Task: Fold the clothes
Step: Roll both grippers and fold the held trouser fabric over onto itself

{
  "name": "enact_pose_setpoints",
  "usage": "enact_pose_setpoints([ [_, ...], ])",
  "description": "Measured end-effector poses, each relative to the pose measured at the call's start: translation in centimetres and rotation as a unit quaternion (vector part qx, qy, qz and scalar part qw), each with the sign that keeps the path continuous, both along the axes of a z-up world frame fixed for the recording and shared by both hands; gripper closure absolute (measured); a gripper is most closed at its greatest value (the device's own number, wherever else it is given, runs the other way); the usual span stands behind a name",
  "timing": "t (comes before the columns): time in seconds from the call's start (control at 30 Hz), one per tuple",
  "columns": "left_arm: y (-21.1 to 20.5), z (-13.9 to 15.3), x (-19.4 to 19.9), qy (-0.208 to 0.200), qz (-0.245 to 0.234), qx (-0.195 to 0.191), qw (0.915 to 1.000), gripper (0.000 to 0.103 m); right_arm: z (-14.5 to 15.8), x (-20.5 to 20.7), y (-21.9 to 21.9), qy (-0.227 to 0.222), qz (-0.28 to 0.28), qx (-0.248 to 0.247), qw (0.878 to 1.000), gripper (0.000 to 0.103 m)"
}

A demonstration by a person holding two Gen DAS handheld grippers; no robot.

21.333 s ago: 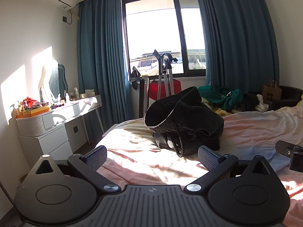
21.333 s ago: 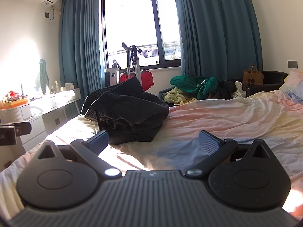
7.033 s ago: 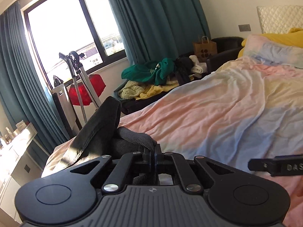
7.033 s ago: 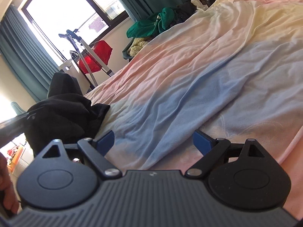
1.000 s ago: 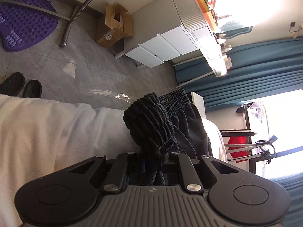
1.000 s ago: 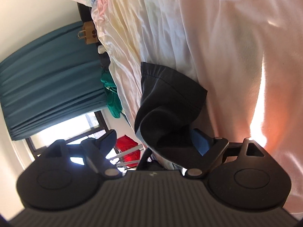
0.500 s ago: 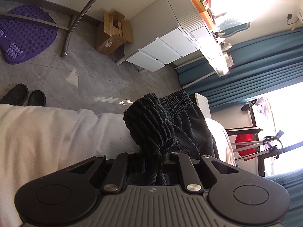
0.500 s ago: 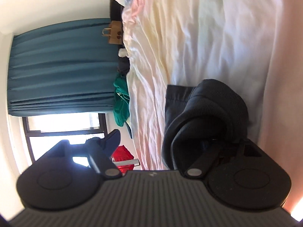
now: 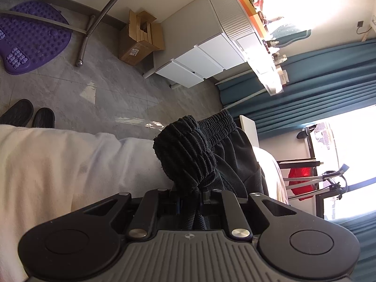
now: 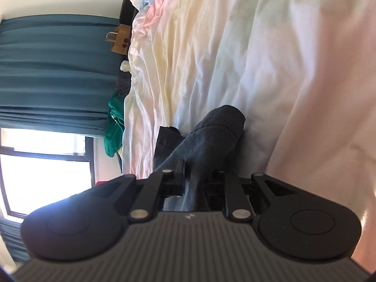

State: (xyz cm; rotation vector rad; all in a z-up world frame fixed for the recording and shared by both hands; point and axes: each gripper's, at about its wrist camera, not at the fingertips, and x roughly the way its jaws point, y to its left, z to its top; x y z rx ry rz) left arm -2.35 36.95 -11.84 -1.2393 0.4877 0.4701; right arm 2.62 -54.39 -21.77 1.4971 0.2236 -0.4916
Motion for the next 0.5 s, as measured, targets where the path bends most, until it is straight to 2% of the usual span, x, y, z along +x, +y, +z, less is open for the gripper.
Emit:
enact_pose_setpoints([
  [0.1, -0.3, 0.2, 0.0, 0.006, -0.002, 0.013, 0.9999, 0.089, 1.2, 0.2, 0.1, -0.006, 0.006, -0.064, 0.998, 0.096],
  [0.17, -0.6, 0.7, 0.0, 0.007, 0.001, 0.027, 0.9996, 0.090, 2.2, 0.0, 0.5, -0.011, 0.003, -0.087, 0.996, 0.097],
  [0.3, -1.4, 2.2, 0.0, 0.003, -0.006, 0.053, 0.9985, 0.090, 5.2, -1.0, 0.8, -0.042, -0.027, -0.179, 0.983, 0.097],
  [0.37, -1.4, 2.3, -0.1, 0.007, -0.008, 0.053, 0.9985, 0.090, 5.7, -1.9, 0.8, -0.027, -0.046, -0.193, 0.980, 0.097],
  [0.5, -1.1, 1.6, 0.3, 0.044, -0.023, 0.062, 0.9968, 0.089, 2.9, -1.9, -0.3, 0.064, -0.042, -0.132, 0.988, 0.097],
])
